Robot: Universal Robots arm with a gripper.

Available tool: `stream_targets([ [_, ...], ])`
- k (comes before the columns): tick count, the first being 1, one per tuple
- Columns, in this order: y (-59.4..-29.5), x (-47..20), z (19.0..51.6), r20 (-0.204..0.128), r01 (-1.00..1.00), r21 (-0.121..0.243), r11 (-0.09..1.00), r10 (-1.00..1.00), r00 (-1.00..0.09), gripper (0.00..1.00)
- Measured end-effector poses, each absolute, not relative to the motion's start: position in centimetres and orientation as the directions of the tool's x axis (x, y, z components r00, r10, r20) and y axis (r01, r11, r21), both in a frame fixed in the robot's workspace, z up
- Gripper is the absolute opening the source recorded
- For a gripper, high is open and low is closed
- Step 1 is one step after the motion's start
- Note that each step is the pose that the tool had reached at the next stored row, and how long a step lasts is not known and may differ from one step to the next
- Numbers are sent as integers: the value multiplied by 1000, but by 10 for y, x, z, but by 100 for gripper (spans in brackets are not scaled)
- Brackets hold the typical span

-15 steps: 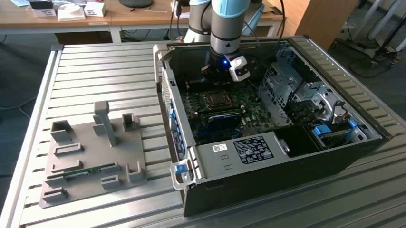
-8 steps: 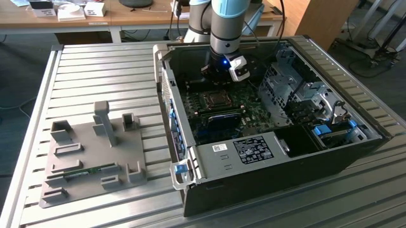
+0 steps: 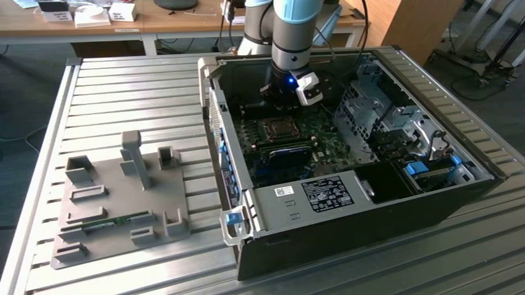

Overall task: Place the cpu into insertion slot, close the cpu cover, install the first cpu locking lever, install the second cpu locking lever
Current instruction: 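Install the first cpu locking lever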

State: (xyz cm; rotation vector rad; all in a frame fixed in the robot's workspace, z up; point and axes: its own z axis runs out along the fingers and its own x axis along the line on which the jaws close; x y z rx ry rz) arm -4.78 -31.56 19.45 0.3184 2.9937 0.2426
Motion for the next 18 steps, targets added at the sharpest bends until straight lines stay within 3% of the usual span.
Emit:
stream_targets([
  [18,-316,-48,198,-100,198,185,962,219,-971,11],
])
